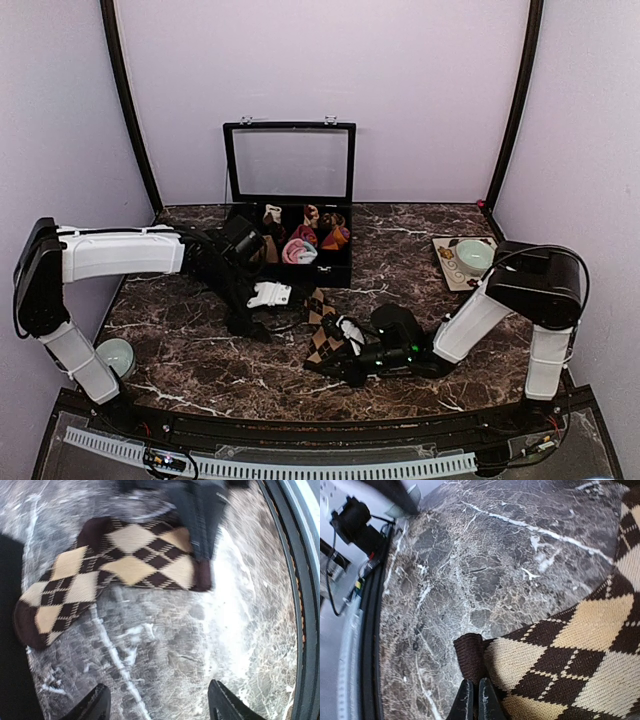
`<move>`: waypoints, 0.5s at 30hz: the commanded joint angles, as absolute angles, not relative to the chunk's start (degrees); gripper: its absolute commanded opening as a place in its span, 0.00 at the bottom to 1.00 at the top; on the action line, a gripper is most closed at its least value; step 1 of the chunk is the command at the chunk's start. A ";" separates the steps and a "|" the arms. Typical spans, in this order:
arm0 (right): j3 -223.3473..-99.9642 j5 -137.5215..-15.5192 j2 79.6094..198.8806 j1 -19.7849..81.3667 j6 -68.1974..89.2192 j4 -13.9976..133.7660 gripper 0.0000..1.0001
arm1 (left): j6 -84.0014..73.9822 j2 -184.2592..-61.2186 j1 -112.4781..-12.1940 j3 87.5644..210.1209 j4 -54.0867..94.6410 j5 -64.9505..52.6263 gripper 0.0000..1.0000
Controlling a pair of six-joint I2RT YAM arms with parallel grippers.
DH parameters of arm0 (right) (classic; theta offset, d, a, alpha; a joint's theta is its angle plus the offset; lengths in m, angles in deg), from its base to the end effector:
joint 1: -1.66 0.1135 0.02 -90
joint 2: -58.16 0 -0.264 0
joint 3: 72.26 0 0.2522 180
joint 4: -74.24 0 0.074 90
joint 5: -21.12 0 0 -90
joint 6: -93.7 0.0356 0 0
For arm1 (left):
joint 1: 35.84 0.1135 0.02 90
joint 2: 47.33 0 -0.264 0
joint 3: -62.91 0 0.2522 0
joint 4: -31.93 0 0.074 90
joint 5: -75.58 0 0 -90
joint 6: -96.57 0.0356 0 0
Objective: Roll the socks
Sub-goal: Roll the sock at the center of the board.
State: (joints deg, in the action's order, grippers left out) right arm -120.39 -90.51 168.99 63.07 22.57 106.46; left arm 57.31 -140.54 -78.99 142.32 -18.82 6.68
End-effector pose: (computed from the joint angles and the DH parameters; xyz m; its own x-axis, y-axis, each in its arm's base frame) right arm 0.1425 0.2889 0.0818 -0.5428 -0.3678 -0.7550 -0.8377 0.3010 0.4557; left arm 0.2289 -0.2322 0.2201 0.1645 0.8359 -0.5236 0.9853 -0.1144 0.1270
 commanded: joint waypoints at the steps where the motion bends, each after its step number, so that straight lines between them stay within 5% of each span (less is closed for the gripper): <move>1: -115.13 -97.16 174.85 60.99 34.39 99.32 0.00 | 66.22 -137.59 -87.22 138.72 -17.87 3.68 0.66; 5: -114.28 -98.64 176.18 58.80 38.03 100.27 0.00 | 64.46 -145.53 -91.90 145.81 -21.37 5.17 0.41; 15: -112.91 -99.78 176.91 57.21 41.46 101.60 0.00 | 63.16 -155.76 -94.28 152.19 -17.12 4.38 0.33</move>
